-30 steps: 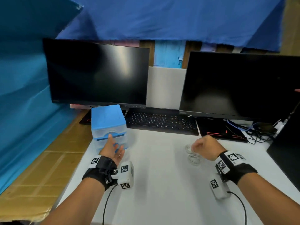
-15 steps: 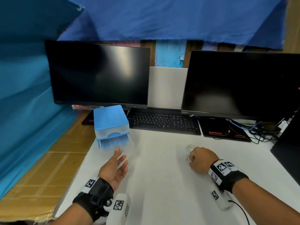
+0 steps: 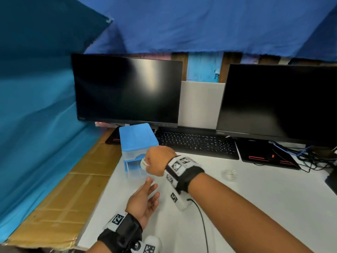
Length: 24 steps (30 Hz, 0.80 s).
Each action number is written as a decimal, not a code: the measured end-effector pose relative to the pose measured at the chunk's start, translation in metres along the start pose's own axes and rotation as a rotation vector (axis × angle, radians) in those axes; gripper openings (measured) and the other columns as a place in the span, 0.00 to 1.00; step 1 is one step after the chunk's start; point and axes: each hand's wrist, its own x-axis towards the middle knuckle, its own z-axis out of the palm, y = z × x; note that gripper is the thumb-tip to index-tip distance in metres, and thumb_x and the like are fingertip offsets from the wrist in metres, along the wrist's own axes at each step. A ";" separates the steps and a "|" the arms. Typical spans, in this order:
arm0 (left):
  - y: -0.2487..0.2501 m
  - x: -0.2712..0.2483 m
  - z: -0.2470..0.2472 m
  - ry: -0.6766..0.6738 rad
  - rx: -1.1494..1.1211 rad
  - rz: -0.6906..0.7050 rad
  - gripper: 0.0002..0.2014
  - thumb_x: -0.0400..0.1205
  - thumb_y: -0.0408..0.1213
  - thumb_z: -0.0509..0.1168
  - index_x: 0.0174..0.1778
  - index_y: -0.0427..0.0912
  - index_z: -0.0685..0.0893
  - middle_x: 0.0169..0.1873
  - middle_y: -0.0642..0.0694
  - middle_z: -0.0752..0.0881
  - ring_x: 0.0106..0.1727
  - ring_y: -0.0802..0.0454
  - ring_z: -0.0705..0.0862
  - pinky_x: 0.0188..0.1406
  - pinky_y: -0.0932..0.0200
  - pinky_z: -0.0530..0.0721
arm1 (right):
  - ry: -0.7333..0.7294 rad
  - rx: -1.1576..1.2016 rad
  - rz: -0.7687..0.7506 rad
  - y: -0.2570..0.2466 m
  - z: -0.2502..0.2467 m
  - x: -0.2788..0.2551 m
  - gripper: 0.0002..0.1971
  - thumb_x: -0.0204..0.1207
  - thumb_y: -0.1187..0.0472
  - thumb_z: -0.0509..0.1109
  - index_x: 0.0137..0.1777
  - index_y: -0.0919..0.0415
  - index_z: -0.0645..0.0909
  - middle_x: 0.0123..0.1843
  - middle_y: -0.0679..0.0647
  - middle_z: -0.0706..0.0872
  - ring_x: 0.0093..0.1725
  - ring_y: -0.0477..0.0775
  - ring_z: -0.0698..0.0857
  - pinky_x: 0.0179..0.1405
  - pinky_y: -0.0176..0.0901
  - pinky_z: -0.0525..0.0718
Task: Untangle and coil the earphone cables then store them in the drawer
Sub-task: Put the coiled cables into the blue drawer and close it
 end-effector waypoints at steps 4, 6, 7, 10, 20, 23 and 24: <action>-0.003 0.002 -0.003 0.008 -0.007 0.002 0.13 0.83 0.46 0.65 0.58 0.44 0.86 0.43 0.49 0.88 0.34 0.54 0.82 0.25 0.63 0.82 | -0.050 -0.140 -0.012 -0.019 0.017 0.012 0.13 0.75 0.65 0.68 0.32 0.59 0.69 0.28 0.51 0.71 0.33 0.56 0.77 0.33 0.44 0.76; -0.003 0.004 -0.005 0.008 -0.004 -0.001 0.12 0.83 0.45 0.65 0.58 0.44 0.86 0.44 0.49 0.88 0.34 0.53 0.82 0.26 0.63 0.82 | -0.077 -0.105 -0.004 -0.016 0.018 0.014 0.11 0.74 0.65 0.69 0.33 0.59 0.72 0.30 0.52 0.76 0.34 0.56 0.78 0.33 0.44 0.79; -0.003 0.005 -0.006 0.006 -0.002 -0.002 0.12 0.83 0.46 0.65 0.58 0.45 0.86 0.46 0.49 0.89 0.35 0.53 0.82 0.26 0.63 0.82 | -0.075 -0.055 0.013 -0.011 0.017 0.014 0.08 0.74 0.65 0.70 0.34 0.61 0.77 0.34 0.54 0.82 0.36 0.56 0.82 0.35 0.44 0.83; 0.001 0.007 -0.005 0.005 0.006 -0.004 0.13 0.83 0.48 0.65 0.58 0.45 0.84 0.52 0.49 0.87 0.40 0.53 0.83 0.31 0.62 0.82 | 0.054 0.156 0.057 0.018 0.003 0.009 0.08 0.75 0.60 0.70 0.52 0.55 0.88 0.55 0.50 0.90 0.53 0.55 0.88 0.54 0.50 0.88; 0.034 0.046 0.015 0.056 -0.135 -0.067 0.18 0.83 0.52 0.63 0.61 0.43 0.76 0.43 0.48 0.86 0.38 0.53 0.82 0.20 0.66 0.83 | 0.282 0.413 0.441 0.172 -0.016 -0.063 0.10 0.71 0.61 0.75 0.29 0.51 0.87 0.31 0.42 0.88 0.40 0.53 0.88 0.49 0.47 0.89; 0.036 0.055 0.018 0.081 -0.162 -0.092 0.23 0.82 0.57 0.62 0.62 0.42 0.75 0.40 0.49 0.84 0.37 0.54 0.82 0.22 0.65 0.83 | 0.251 0.367 0.551 0.208 -0.006 -0.087 0.08 0.71 0.61 0.75 0.31 0.52 0.89 0.37 0.47 0.91 0.43 0.54 0.89 0.50 0.47 0.89; 0.034 0.056 0.018 0.099 -0.160 -0.092 0.24 0.81 0.58 0.63 0.62 0.42 0.76 0.38 0.49 0.83 0.37 0.53 0.82 0.24 0.62 0.83 | 0.228 0.333 0.578 0.218 -0.002 -0.092 0.08 0.70 0.59 0.76 0.30 0.49 0.87 0.40 0.48 0.91 0.44 0.54 0.89 0.51 0.47 0.88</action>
